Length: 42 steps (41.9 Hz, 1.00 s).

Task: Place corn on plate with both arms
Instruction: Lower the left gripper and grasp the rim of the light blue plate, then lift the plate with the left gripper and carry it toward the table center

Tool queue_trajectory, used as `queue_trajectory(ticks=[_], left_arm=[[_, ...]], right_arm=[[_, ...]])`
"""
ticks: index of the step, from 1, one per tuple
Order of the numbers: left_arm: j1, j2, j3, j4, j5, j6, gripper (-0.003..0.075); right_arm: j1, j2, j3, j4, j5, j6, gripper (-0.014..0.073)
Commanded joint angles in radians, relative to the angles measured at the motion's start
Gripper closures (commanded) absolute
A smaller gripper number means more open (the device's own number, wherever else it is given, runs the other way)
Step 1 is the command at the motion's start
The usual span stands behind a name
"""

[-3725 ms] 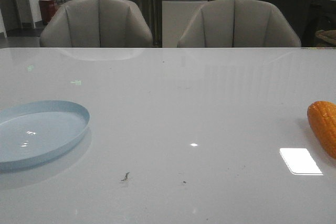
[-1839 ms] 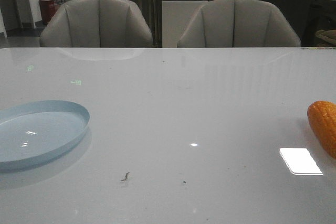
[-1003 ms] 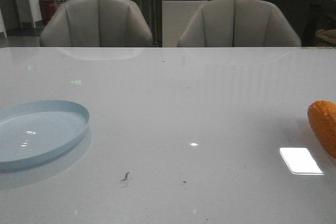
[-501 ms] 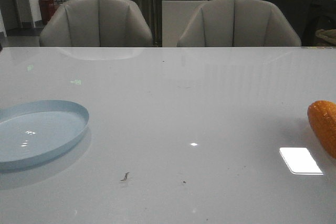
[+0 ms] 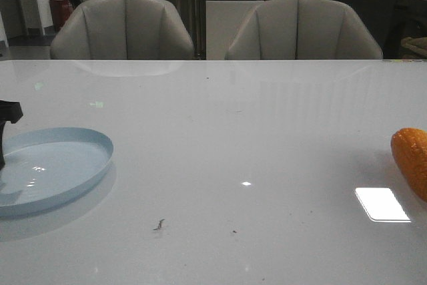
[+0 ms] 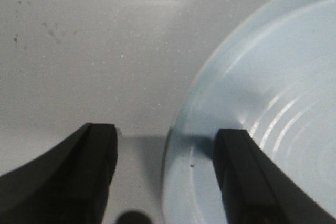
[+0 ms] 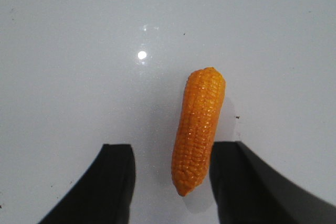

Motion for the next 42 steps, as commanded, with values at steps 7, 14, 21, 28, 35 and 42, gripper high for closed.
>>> queue_trajectory(ticks=[7,14,21,28,35,42], left_arm=[[-0.005,-0.039,-0.026,-0.013,-0.013,0.000,0.0535],[-0.005,-0.039,-0.026,-0.029,-0.007,0.000,0.0625],[-0.005,-0.039,-0.065,-0.030,0.042,0.000,0.0627],[-0.005,-0.043,-0.191,-0.059,0.127,0.000,0.0627],[-0.005,-0.043,-0.350,-0.183,0.197,0.000,0.0627],[-0.022,-0.043,-0.465,-0.350,0.197,0.000,0.0627]], right_arm=[[-0.003,-0.012,-0.035,0.008,-0.051,-0.010,0.0148],[-0.003,-0.012,-0.035,0.008,-0.051,-0.010,0.0148],[-0.003,-0.012,-0.035,0.008,-0.048,-0.010,0.0148],[-0.003,-0.012,-0.035,0.008,-0.048,-0.010,0.0148],[-0.003,-0.012,-0.035,0.008,-0.048,-0.010,0.0148],[-0.003,-0.012,-0.035,0.008,-0.048,-0.010,0.0148]])
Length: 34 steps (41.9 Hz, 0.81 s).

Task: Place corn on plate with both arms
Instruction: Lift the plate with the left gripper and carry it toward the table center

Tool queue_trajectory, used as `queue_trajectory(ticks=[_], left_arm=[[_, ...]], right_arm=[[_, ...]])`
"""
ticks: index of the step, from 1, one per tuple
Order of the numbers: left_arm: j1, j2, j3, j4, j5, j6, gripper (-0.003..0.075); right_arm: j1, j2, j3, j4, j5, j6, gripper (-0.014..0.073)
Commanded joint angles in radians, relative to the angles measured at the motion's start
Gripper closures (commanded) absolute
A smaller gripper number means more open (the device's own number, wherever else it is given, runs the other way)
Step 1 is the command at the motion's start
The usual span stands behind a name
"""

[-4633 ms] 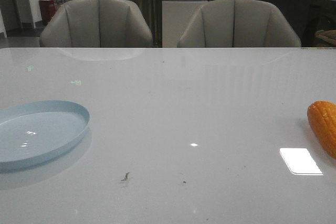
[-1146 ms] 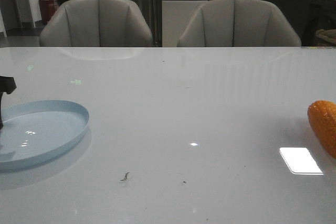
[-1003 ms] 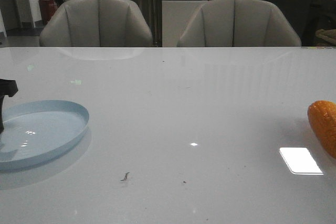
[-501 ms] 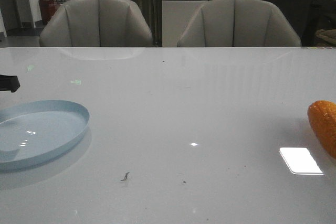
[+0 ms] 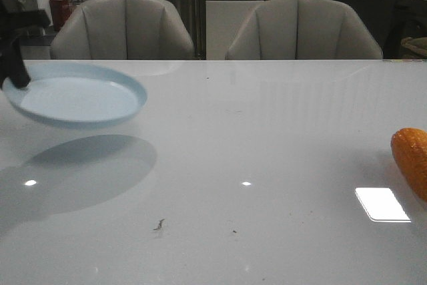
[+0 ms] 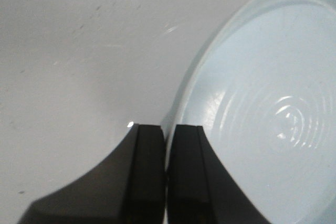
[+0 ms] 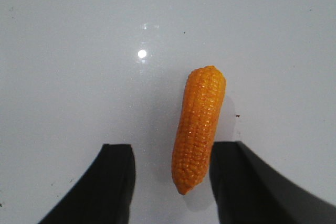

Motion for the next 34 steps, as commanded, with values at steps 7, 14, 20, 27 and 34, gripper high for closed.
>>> queue_trajectory(ticks=[7,14,20,27,34], left_arm=[[-0.077,-0.047,-0.108,-0.221,-0.046,0.000,0.0627],[-0.163,-0.034,-0.108,-0.247,-0.073,0.000,0.0627],[-0.239,-0.006,-0.108,-0.247,-0.081,0.000,0.0627],[-0.308,0.063,-0.108,-0.245,-0.054,0.000,0.0627],[-0.357,0.136,-0.108,-0.245,-0.020,0.000,0.0626]], right_arm=[[-0.003,-0.012,-0.035,0.008,-0.053,-0.010,0.0148],[-0.003,-0.012,-0.035,0.008,-0.053,-0.010,0.0148],[-0.003,-0.012,-0.035,0.008,-0.053,-0.010,0.0148],[-0.003,-0.012,-0.034,0.008,-0.049,-0.010,0.0148],[-0.003,-0.012,-0.034,0.008,-0.041,-0.010,0.0148]])
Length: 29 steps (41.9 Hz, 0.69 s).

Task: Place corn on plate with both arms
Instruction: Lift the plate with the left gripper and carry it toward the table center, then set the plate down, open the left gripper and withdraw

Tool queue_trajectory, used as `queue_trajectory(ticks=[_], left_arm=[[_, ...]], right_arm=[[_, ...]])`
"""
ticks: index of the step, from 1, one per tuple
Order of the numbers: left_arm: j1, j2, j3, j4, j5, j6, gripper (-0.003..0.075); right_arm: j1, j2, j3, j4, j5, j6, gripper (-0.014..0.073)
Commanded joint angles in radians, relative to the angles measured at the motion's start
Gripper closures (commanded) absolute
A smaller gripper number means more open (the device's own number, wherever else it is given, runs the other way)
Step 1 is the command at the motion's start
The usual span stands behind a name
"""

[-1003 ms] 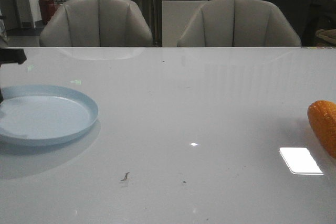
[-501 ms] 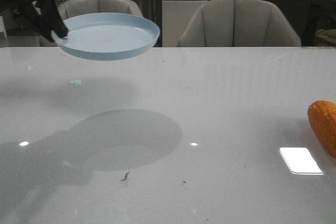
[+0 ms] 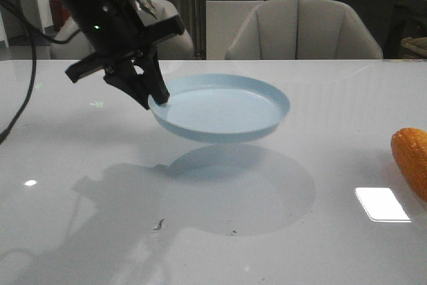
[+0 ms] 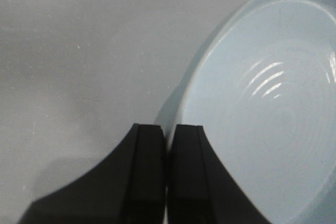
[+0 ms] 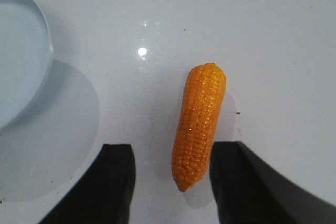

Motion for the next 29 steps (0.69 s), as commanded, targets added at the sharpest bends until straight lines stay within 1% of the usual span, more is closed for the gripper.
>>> queue_trajectory(ticks=[1,5,9,13,21,23,25,29], left_arm=[[-0.028,-0.028,-0.033,-0.039,0.005,0.000,0.0626],[-0.046,-0.003,-0.033,-0.007,0.007,0.000,0.0623],[-0.063,0.009,-0.033,0.059,-0.006,0.000,0.0617],[-0.064,0.016,-0.033,0.093,-0.015,0.000,0.0558],[-0.064,0.018,-0.039,0.119,-0.017,0.000,0.0347],[-0.064,0.016,-0.048,0.119,-0.017,0.000,0.0309],[-0.064,0.012,-0.066,0.125,-0.017,0.000,0.0293],[-0.064,-0.009,-0.138,0.148,-0.017,0.006,0.0302]], right_arm=[[-0.003,-0.012,-0.034,0.008,-0.050,-0.010,0.0148],[-0.003,-0.012,-0.034,0.008,-0.044,-0.010,0.0148],[-0.003,-0.012,-0.034,0.008,-0.038,-0.010,0.0148],[-0.003,-0.012,-0.034,0.008,-0.035,-0.010,0.0148],[-0.003,-0.012,-0.034,0.008,-0.034,-0.010,0.0148],[-0.003,-0.012,-0.034,0.008,-0.034,-0.010,0.0148],[-0.003,-0.012,-0.034,0.008,-0.032,-0.010,0.0148],[-0.003,-0.012,-0.034,0.008,-0.033,-0.010,0.0148]])
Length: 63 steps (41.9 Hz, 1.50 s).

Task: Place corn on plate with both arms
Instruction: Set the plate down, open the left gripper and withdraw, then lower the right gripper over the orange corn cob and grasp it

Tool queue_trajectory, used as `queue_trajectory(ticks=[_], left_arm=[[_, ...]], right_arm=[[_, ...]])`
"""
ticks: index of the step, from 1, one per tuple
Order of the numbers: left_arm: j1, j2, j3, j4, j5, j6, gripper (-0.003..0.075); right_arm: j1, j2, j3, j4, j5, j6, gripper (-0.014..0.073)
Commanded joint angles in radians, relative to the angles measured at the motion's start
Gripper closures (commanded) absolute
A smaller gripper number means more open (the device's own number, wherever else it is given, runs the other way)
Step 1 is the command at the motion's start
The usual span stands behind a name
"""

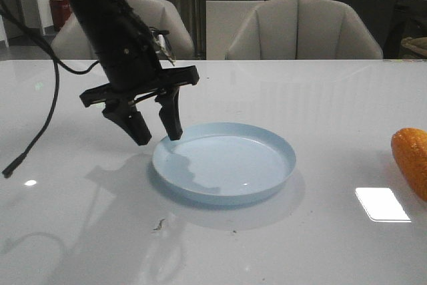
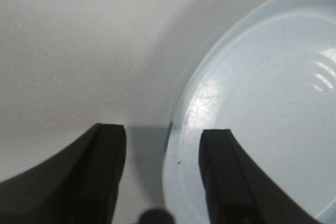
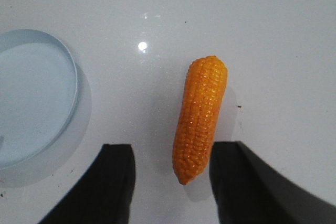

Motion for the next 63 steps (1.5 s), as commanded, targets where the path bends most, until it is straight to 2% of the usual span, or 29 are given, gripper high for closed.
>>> queue_trajectory(ticks=[1,6,10,17,21,26,32,37,44,49,54,59,63], left_arm=[[-0.006,-0.098,-0.105,0.014,-0.019,0.006,0.0304],[-0.005,-0.155,-0.212,0.135,-0.019,0.006,0.0304],[-0.003,-0.219,-0.284,0.302,-0.025,0.000,0.0310],[0.008,-0.352,-0.302,0.551,-0.043,-0.037,0.0313],[0.043,-0.421,-0.300,0.609,-0.034,-0.100,0.0313],[0.114,-0.510,-0.256,0.612,-0.029,-0.105,0.0313],[0.224,-0.611,-0.082,0.612,-0.097,-0.105,0.0313],[0.294,-0.713,0.151,0.610,-0.202,-0.105,0.0313],[0.319,-0.872,0.530,0.601,-0.396,-0.105,0.0313],[0.319,-0.954,0.732,0.527,-0.486,-0.105,0.0313],[0.319,-1.008,0.866,0.475,-0.513,-0.105,0.0313],[0.319,-1.039,0.932,0.446,-0.495,-0.105,0.0313],[0.319,-1.050,0.944,0.437,-0.479,-0.105,0.0313]], right_arm=[[-0.003,-0.012,-0.034,0.008,-0.051,-0.010,0.0148],[-0.003,-0.012,-0.034,0.008,-0.052,-0.010,0.0148],[-0.003,-0.012,-0.034,0.008,-0.051,-0.010,0.0148],[-0.003,-0.012,-0.034,0.008,-0.051,-0.010,0.0148],[-0.003,-0.012,-0.034,0.008,-0.051,-0.010,0.0148],[-0.003,-0.012,-0.034,0.008,-0.048,-0.010,0.0148],[-0.003,-0.012,-0.034,0.007,-0.038,-0.010,0.0148],[-0.003,-0.012,-0.034,0.007,-0.033,-0.010,0.0148],[-0.003,-0.012,-0.034,-0.002,-0.009,-0.010,0.0146],[-0.003,-0.007,-0.034,-0.007,0.017,-0.010,0.0140],[-0.003,0.023,-0.037,-0.008,0.007,-0.010,0.0071],[-0.003,0.086,-0.059,-0.008,-0.032,-0.009,-0.0003],[-0.003,0.159,-0.092,-0.008,-0.068,0.012,-0.0006]])
